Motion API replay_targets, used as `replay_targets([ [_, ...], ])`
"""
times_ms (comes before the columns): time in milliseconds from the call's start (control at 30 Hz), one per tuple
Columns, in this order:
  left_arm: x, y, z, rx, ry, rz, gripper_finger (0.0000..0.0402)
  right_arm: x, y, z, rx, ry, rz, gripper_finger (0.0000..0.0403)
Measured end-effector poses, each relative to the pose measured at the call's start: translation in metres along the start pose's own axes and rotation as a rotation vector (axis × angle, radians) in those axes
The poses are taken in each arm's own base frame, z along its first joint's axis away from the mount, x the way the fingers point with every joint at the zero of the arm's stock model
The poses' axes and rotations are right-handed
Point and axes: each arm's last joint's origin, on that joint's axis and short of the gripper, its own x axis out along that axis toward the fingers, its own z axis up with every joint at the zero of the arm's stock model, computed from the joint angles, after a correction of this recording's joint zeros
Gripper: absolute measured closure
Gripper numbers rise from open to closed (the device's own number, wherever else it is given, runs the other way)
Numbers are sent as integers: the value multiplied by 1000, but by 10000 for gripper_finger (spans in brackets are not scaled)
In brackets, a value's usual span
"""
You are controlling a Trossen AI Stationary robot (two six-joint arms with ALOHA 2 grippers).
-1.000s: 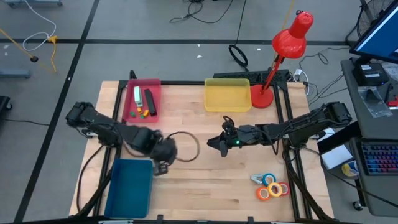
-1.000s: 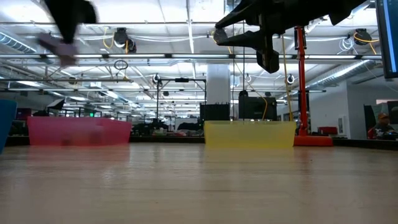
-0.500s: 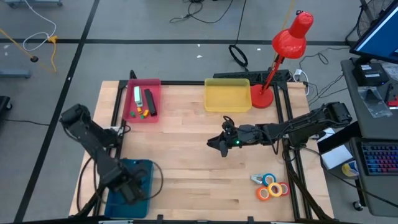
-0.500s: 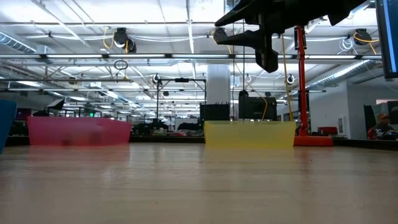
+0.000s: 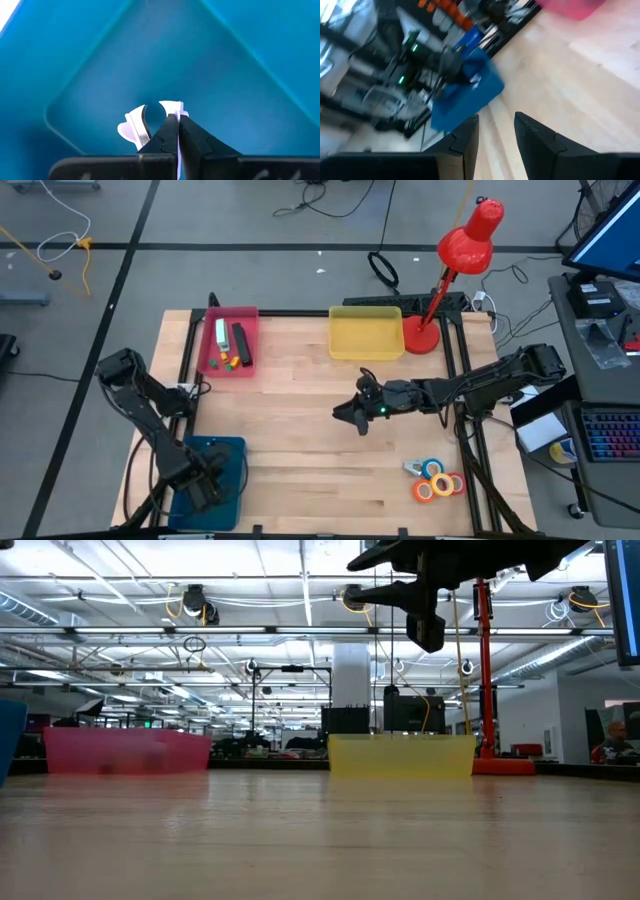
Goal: Pick and place Stapler, Stapler remover, tape
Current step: Put the light violet staple remover into the blue bin, then put the blue staple remover into the blue bin
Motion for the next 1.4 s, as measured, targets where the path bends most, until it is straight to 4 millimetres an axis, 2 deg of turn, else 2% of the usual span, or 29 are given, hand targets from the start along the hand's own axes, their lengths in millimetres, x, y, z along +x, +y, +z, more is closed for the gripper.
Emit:
replay_targets([
  [133,2,2,0,26,-3,10,395,0,2,-3,-75,99,78,284],
  [300,2,2,1,72,-29,7,377,-1,1,-8,-82,215,133,286],
  [500,2,2,2,75,-53,8,332,-3,-6,-18,-64,373,105,287],
  [800,0,4,-3,79,82,15,256,-15,-22,-39,134,755,18,298],
  [900,-10,6,-2,68,70,-18,244,-23,-24,-42,180,849,-7,304],
  [1067,-34,14,4,7,-26,-104,239,-41,-20,-40,187,884,-47,310],
  [1267,-58,27,15,-55,-248,-261,238,-66,-8,-34,132,837,-64,310],
  [1400,-71,33,22,-92,-436,-353,238,-80,9,-36,20,794,33,310],
])
